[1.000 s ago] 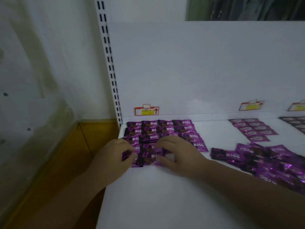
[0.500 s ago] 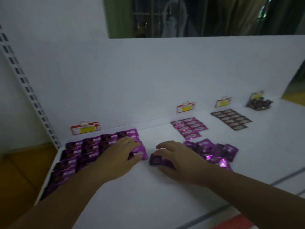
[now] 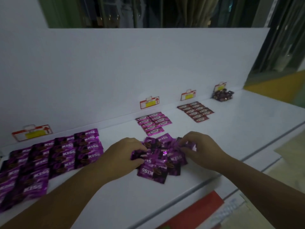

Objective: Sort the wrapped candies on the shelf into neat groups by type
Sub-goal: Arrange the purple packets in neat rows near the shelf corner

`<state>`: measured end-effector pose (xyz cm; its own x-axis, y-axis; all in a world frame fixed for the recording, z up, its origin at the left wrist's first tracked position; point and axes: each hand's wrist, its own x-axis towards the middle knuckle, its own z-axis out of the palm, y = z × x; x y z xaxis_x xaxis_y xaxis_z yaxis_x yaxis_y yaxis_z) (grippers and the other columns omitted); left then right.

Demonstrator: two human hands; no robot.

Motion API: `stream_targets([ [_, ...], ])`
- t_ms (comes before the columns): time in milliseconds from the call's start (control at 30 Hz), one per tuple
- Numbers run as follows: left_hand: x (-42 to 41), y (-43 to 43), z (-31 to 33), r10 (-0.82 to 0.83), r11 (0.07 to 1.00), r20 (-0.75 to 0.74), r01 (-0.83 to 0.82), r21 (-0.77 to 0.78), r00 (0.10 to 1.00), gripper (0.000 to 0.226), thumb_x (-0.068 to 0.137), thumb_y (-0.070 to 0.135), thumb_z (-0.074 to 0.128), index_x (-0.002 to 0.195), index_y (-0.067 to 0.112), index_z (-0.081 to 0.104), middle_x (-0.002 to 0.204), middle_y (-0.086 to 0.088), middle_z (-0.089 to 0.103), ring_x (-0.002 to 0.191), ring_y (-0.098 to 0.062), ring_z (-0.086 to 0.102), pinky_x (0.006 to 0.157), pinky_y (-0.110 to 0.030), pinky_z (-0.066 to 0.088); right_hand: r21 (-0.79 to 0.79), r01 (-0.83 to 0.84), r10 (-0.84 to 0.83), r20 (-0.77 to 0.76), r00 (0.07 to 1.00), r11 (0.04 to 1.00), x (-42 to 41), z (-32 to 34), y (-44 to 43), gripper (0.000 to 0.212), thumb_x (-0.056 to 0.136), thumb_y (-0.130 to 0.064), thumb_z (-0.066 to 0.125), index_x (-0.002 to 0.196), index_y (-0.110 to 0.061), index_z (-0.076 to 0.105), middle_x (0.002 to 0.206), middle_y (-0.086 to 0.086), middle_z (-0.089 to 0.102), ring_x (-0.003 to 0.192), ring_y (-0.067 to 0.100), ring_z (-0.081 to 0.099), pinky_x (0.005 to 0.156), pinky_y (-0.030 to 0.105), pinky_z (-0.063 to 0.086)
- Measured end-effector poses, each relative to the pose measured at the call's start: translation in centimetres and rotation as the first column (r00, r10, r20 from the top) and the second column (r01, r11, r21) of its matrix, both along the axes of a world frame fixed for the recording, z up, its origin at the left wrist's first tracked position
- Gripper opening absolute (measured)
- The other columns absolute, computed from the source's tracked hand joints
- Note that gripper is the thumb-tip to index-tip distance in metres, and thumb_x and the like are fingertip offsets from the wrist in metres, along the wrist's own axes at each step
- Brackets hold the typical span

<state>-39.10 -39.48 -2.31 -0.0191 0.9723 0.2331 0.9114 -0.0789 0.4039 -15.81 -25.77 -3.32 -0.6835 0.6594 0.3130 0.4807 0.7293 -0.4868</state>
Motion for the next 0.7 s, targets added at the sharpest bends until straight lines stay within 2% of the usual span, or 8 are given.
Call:
stream_targets([
  [167, 1.7, 0.1, -0.5, -0.145, 0.987, -0.123, 0.135, -0.087, 0.982, 0.039, 0.073, 0.05, 0.069, 0.108, 0.035, 0.063, 0.099, 0.019, 0.051, 0.093, 0.005, 0.039, 0.072, -0.004, 0.028, 0.114, -0.129, 0.125, 0.038, 0.991, 0.985, 0.2, -0.5, -1.4, 0.014, 0.076, -0.027, 0.074, 0.087, -0.019, 0.07, 0.083, -0.008, 0.06, 0.077, 0.009, 0.053, 0.069, 0.024, 0.043],
  [333, 2.1, -0.3, -0.3, -0.046, 0.992, -0.06, 0.038, -0.124, 0.997, 0.022, 0.071, 0.039, 0.073, 0.083, 0.037, 0.054, 0.083, 0.021, 0.051, 0.078, 0.005, 0.048, 0.059, -0.008, 0.036, 0.255, -0.21, 0.19, 0.1, 0.977, 0.944, -0.6, -0.3, -2.8, 0.03, 0.072, -0.042, 0.071, 0.091, -0.019, 0.072, 0.089, -0.003, 0.061, 0.082, 0.014, 0.055, 0.07, 0.024, 0.043],
  [367, 2.1, -0.4, -0.2, -0.012, 0.99, -0.015, 0.01, -0.139, 1.0, 0.023, 0.071, 0.034, 0.075, 0.077, 0.036, 0.053, 0.076, 0.018, 0.053, 0.07, 0.004, 0.05, 0.057, -0.009, 0.037, 0.25, -0.24, 0.213, 0.133, 0.968, 0.938, -0.8, -0.3, -2.9, 0.033, 0.071, -0.044, 0.072, 0.093, -0.019, 0.072, 0.089, -0.003, 0.061, 0.081, 0.015, 0.055, 0.07, 0.024, 0.042],
  [433, 1.7, -0.4, 0.2, 0.074, 0.979, 0.176, -0.038, -0.202, 0.982, 0.025, 0.071, 0.026, 0.076, 0.069, 0.03, 0.052, 0.064, 0.012, 0.056, 0.053, 0.0, 0.048, 0.053, -0.012, 0.038, 0.221, -0.273, 0.233, 0.192, 0.953, 0.936, -1.2, -0.5, -2.9, 0.04, 0.072, -0.05, 0.071, 0.099, -0.021, 0.072, 0.093, -0.003, 0.062, 0.084, 0.014, 0.054, 0.072, 0.023, 0.04],
  [500, 1.2, -0.6, 0.8, 0.15, 0.956, 0.386, -0.033, -0.293, 0.91, 0.023, 0.073, 0.02, 0.076, 0.072, 0.023, 0.053, 0.056, 0.009, 0.057, 0.048, -0.003, 0.047, 0.052, -0.019, 0.04, 0.194, -0.263, 0.223, 0.206, 0.953, 0.945, -1.4, -0.8, -2.8, 0.043, 0.074, -0.054, 0.068, 0.104, -0.024, 0.07, 0.097, -0.005, 0.061, 0.087, 0.012, 0.052, 0.075, 0.02, 0.036],
  [533, 0.9, -0.7, 1.0, 0.184, 0.943, 0.451, -0.027, -0.332, 0.874, 0.022, 0.074, 0.017, 0.076, 0.076, 0.02, 0.055, 0.055, 0.009, 0.06, 0.048, -0.003, 0.05, 0.051, -0.017, 0.041, 0.187, -0.259, 0.222, 0.199, 0.954, 0.947, -1.4, -0.8, -2.8, 0.041, 0.074, -0.054, 0.067, 0.103, -0.024, 0.071, 0.096, -0.005, 0.06, 0.087, 0.011, 0.051, 0.075, 0.019, 0.035],
  [600, 0.4, -1.0, 1.3, 0.246, 0.926, 0.549, -0.026, -0.377, 0.799, 0.022, 0.075, 0.015, 0.076, 0.088, 0.018, 0.058, 0.065, 0.007, 0.07, 0.056, -0.004, 0.062, 0.055, -0.017, 0.046, 0.161, -0.26, 0.227, 0.199, 0.954, 0.952, -1.5, -0.7, -2.9, 0.037, 0.074, -0.052, 0.069, 0.098, -0.024, 0.071, 0.094, -0.006, 0.06, 0.085, 0.009, 0.049, 0.072, 0.019, 0.034],
  [700, -0.3, -1.3, 1.3, 0.301, 0.926, 0.682, -0.034, -0.376, 0.666, 0.03, 0.076, 0.01, 0.074, 0.102, 0.016, 0.062, 0.083, -0.003, 0.074, 0.075, -0.018, 0.071, 0.063, -0.027, 0.055, 0.086, -0.232, 0.214, 0.182, 0.96, 0.969, -1.7, -0.4, -3.2, 0.022, 0.073, -0.044, 0.071, 0.087, -0.027, 0.067, 0.087, -0.012, 0.059, 0.08, 0.004, 0.05, 0.069, 0.016, 0.036],
])
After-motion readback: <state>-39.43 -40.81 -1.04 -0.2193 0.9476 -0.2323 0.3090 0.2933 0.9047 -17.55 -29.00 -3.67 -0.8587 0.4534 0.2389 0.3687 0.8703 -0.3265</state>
